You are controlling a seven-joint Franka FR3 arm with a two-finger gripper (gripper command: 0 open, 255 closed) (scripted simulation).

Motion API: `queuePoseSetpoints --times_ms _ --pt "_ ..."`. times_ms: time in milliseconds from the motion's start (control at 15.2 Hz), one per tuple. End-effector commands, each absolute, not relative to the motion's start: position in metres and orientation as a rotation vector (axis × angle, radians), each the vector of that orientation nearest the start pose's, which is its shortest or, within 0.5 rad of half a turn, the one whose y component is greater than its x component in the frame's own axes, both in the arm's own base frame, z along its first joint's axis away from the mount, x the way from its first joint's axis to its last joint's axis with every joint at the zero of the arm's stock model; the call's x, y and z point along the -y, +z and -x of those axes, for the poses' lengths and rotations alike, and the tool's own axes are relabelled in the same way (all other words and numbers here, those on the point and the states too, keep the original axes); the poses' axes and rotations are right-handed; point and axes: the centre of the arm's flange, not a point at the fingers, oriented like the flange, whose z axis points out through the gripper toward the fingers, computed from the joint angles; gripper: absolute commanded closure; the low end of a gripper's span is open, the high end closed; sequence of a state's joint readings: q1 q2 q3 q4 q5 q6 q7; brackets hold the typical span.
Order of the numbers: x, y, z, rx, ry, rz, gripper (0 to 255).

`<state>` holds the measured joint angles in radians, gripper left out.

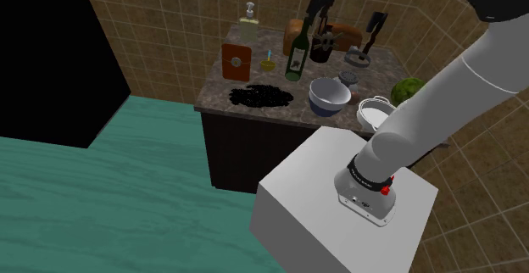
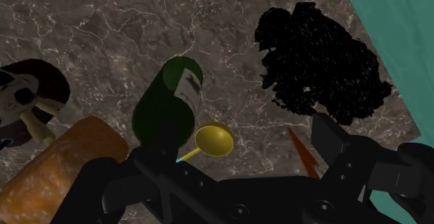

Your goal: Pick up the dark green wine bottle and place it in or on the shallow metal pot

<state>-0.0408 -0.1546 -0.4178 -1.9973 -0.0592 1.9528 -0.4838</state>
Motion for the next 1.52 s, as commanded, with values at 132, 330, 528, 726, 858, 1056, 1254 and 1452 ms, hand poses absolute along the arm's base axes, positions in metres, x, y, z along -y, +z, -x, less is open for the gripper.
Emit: queuePoseSetpoints --times_ms 132,330,528,726,858,1056,1254,1452 --pt "0.286 0.514 -0.495 0.106 -0.155 3.173 0" --pt "0.315 0.505 -0.52 0.128 -0.164 3.169 0" --pt "0.341 0.497 -0.542 0.148 -0.172 3.166 0" --pt "0.342 0.481 -0.544 0.148 -0.172 3.166 0" --pt "0.342 0.471 -0.545 0.148 -0.172 3.166 0" --pt "0.342 0.457 -0.546 0.148 -0.172 3.166 0" --pt "0.342 0.457 -0.546 0.148 -0.172 3.166 0" --pt "0.342 0.457 -0.546 0.148 -0.172 3.166 0"
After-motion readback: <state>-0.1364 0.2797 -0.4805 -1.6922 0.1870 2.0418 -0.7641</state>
